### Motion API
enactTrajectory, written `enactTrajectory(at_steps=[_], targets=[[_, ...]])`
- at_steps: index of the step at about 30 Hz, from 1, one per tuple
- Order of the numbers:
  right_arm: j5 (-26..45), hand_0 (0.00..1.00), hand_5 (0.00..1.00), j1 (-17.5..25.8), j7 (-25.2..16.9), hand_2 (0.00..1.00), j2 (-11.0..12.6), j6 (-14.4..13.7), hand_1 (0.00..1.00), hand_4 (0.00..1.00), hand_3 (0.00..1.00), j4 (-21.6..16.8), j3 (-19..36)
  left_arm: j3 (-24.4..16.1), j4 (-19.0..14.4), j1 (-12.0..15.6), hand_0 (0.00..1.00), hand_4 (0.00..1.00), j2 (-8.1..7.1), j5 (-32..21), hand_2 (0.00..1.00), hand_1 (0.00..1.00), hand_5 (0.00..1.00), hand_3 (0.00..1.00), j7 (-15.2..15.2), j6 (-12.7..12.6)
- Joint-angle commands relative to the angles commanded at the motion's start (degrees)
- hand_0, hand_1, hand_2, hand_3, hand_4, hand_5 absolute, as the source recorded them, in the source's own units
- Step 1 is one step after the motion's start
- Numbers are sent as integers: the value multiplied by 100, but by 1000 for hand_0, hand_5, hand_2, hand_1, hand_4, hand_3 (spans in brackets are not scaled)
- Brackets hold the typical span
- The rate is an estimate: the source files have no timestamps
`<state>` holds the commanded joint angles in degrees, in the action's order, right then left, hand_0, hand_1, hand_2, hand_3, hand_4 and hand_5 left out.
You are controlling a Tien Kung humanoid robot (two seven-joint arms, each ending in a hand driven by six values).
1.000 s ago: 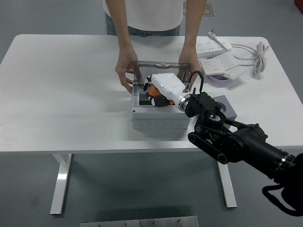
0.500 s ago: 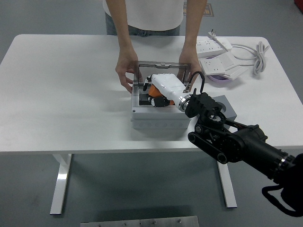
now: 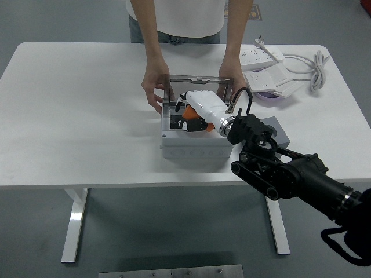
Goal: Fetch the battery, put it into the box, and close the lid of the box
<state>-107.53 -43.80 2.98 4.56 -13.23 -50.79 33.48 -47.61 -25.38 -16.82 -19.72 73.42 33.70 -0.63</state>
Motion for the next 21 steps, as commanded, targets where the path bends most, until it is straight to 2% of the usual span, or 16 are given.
enactTrajectory(at_steps=[5, 6, 11, 12, 21], targets=[[43, 365, 310, -1, -48, 423, -4, -19, 366, 761, 509, 12, 3, -4, 0, -8, 632, 500, 5, 14, 573, 698, 2, 541, 2, 14], [60, 472, 344, 0, -68, 472, -4, -28, 413, 784, 508, 16, 3, -2, 0, -11, 632, 500, 6, 14, 573, 698, 2, 541, 2, 18], [96, 472, 344, -1, -124, 472, -3, -58, 413, 784, 508, 27, -5, -9, 0, -18, 632, 500, 12, 32, 573, 698, 2, 541, 7, 32], [101, 530, 364, 0, -134, 482, -3, -65, 425, 797, 516, 30, -5, -9, 0, -19, 632, 500, 14, 36, 573, 698, 2, 541, 9, 36], [132, 533, 346, 6, -177, 485, 4, -92, 431, 787, 518, 32, 2, -24, -1, -40, 632, 500, 28, 66, 573, 698, 2, 541, 16, 60]])
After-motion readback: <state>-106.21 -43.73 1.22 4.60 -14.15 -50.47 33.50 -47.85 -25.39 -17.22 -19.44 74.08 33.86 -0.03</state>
